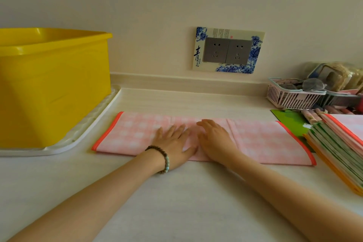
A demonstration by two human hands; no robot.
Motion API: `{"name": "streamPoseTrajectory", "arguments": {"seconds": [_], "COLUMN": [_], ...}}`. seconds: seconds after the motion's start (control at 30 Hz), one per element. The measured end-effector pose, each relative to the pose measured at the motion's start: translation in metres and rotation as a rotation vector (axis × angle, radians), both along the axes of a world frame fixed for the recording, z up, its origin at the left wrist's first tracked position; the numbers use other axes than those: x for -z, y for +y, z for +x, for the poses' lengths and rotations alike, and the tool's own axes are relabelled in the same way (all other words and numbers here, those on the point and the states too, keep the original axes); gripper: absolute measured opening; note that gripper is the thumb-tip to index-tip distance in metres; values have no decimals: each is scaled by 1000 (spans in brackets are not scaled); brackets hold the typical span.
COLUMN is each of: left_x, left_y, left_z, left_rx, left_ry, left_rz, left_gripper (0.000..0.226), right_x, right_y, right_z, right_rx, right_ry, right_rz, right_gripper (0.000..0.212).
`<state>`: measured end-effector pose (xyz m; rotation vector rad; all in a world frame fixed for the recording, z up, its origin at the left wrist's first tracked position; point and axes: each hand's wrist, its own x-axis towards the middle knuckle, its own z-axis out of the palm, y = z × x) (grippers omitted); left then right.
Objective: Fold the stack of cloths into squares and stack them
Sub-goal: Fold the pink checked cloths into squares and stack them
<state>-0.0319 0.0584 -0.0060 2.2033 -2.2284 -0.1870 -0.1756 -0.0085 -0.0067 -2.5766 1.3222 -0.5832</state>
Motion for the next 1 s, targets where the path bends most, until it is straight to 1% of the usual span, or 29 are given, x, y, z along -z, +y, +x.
{"name": "streamPoseTrajectory", "arguments": {"seconds": [0.13, 0.23, 0.4, 0.57, 0.7, 0.77, 0.83, 0.9, 1.0], "left_x": [1, 3, 3, 4, 4, 3, 2, 2, 2], "left_y": [-1, -2, -1, 0, 0, -1, 0, 1, 1], "left_z": [0, 2, 4, 5, 3, 3, 2, 1, 1], "left_rx": [-8, -1, 12, 0, -4, -6, -8, -8, 2], "left_ry": [-4, -2, -6, 12, 15, 31, 39, 38, 38], "left_rz": [-7, -8, -8, -2, -2, 1, 9, 9, 6], "left_gripper": [67, 68, 76, 88, 104, 108, 109, 110, 109], "right_x": [7, 6, 4, 1, -1, -1, -4, -8, -15], "right_y": [0, -3, -20, -31, -35, -36, -34, -28, -10], "right_z": [-3, -18, -73, -131, -157, -158, -156, -150, -124], "right_rx": [13, 68, 199, 304, 355, 352, 344, 305, 153], "right_ry": [74, 141, 224, 315, 323, 327, 286, 206, 132], "right_rz": [19, 45, 118, 169, 181, 196, 196, 169, 119], "right_gripper": [43, 49, 57, 59, 59, 59, 58, 57, 53]}}
